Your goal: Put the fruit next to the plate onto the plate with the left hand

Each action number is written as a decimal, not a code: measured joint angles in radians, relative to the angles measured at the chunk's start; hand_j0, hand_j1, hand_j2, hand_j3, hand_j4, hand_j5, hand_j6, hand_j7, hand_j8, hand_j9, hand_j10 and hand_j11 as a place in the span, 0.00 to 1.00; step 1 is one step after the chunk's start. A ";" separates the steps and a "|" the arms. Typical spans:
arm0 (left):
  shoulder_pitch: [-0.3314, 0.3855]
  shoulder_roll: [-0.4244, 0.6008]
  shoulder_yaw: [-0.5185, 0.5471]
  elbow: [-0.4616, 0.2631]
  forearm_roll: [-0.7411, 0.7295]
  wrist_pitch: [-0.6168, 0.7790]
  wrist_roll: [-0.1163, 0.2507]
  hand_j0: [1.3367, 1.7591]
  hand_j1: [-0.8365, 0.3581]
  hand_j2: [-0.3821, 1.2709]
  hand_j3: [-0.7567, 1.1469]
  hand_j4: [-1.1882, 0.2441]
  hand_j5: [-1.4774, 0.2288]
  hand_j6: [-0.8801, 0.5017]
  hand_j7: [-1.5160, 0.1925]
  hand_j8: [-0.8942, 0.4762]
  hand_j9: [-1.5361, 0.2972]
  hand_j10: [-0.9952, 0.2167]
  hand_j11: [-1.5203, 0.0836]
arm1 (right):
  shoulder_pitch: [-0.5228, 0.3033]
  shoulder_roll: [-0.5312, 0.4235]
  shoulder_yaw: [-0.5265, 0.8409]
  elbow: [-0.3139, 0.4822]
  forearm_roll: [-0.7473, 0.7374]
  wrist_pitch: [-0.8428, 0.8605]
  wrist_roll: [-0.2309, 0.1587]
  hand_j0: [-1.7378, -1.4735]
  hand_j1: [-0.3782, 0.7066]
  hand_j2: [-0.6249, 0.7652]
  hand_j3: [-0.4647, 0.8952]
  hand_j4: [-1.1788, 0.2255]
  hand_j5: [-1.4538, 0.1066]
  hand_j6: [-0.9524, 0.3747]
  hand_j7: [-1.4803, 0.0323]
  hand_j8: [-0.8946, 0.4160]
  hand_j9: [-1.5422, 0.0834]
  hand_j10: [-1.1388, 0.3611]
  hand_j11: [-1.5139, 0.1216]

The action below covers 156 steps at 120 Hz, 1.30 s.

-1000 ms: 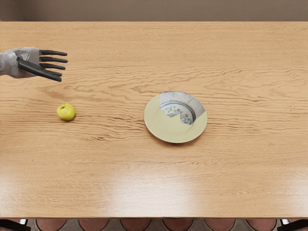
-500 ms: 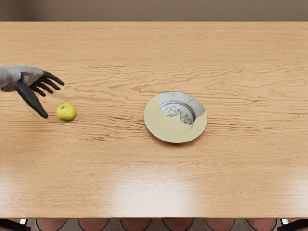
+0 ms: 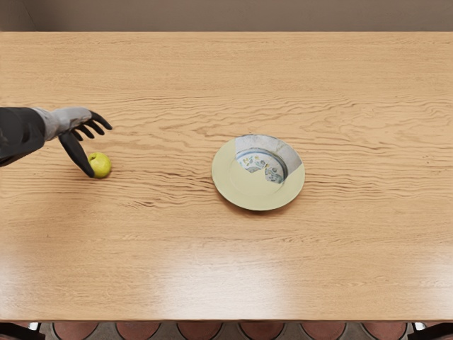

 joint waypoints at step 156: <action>-0.070 -0.181 0.345 0.103 0.090 0.282 0.001 0.76 0.59 0.28 0.40 0.54 0.56 0.34 0.58 0.35 0.55 0.48 0.62 | 0.000 0.000 0.000 0.000 0.000 0.000 0.000 0.30 0.07 0.44 0.34 0.81 0.90 0.69 0.95 0.65 0.92 0.73 0.90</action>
